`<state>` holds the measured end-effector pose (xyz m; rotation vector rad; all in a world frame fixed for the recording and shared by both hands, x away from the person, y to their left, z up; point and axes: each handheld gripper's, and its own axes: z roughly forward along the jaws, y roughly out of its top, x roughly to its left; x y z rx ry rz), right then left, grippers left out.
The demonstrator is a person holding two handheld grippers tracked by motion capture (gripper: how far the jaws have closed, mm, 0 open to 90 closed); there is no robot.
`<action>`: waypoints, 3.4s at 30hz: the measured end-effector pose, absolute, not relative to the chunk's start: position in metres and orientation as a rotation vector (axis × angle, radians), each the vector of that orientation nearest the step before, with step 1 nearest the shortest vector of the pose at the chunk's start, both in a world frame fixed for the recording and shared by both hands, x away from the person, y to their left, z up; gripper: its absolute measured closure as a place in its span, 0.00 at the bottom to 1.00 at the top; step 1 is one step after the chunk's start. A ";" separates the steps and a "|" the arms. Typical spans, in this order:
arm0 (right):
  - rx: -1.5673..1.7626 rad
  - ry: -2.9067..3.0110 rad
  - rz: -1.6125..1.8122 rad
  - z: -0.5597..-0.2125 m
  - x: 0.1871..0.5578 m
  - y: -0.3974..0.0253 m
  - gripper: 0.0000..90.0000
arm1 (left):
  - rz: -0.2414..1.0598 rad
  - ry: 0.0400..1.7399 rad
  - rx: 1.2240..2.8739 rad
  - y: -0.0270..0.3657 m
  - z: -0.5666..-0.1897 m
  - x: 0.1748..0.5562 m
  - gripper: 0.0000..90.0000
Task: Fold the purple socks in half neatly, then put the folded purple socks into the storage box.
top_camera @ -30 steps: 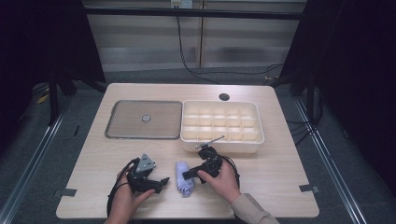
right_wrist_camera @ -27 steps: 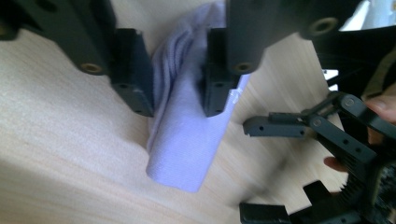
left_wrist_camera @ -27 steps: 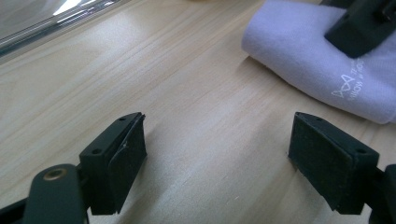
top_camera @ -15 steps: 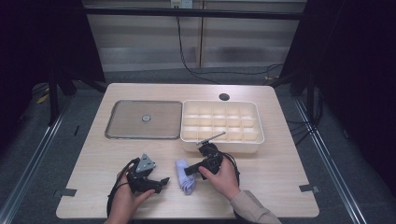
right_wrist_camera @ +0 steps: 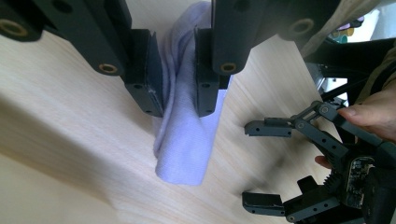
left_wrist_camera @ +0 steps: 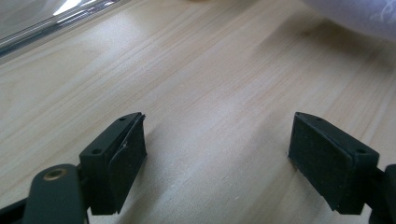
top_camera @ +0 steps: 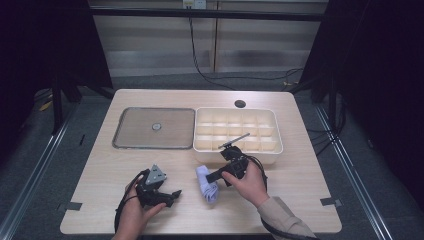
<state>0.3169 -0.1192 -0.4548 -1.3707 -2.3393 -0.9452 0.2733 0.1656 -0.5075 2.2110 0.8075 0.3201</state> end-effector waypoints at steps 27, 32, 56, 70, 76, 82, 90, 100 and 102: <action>-1.409 -2.412 -0.872 -0.417 0.329 -0.159 0.83 | 0.321 0.807 2.211 0.166 -0.507 0.273 0.20; -1.411 -2.421 -0.873 -0.410 0.330 -0.163 0.83 | 0.321 0.807 2.211 0.166 -0.507 0.273 0.20; -1.484 -2.427 -0.854 -0.384 0.348 -0.193 0.83 | 0.321 0.808 2.209 0.165 -0.508 0.273 0.20; -1.543 -2.455 -0.826 -0.370 0.359 -0.209 0.83 | 0.325 0.810 2.203 0.165 -0.508 0.273 0.20; -1.581 -2.458 -0.810 -0.366 0.364 -0.218 0.82 | 0.326 0.810 2.204 0.165 -0.508 0.273 0.20; -1.614 -2.462 -0.794 -0.365 0.370 -0.225 0.82 | 0.325 0.810 2.203 0.165 -0.508 0.273 0.20; -1.656 -2.458 -0.785 -0.360 0.375 -0.236 0.82 | 0.326 0.811 2.203 0.165 -0.508 0.273 0.20; -1.727 -2.448 -0.760 -0.358 0.383 -0.254 0.82 | 0.327 0.810 2.203 0.165 -0.508 0.274 0.20; -1.741 -2.447 -0.749 -0.359 0.384 -0.257 0.82 | 0.327 0.810 2.203 0.165 -0.508 0.274 0.20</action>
